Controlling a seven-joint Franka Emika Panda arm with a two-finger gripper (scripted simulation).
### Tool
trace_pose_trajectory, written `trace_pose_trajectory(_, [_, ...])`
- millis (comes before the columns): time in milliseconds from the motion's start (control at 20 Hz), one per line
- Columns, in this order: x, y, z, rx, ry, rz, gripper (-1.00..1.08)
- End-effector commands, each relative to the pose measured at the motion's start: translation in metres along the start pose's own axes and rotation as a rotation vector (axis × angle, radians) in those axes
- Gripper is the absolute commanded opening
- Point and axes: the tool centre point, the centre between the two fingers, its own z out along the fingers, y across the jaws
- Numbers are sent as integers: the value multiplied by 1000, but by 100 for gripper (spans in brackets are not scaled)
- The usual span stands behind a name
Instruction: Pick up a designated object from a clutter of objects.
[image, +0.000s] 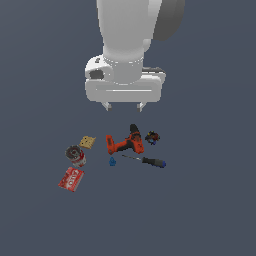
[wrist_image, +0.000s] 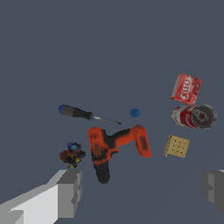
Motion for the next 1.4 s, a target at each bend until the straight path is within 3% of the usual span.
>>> trace_pose_trajectory(0, [0, 0, 0, 0, 0, 0, 100])
trace_pose_trajectory(750, [-2, -1, -7, -15, 8, 2, 100])
trace_pose_trajectory(1350, [4, 45, 63, 19, 5, 57, 100])
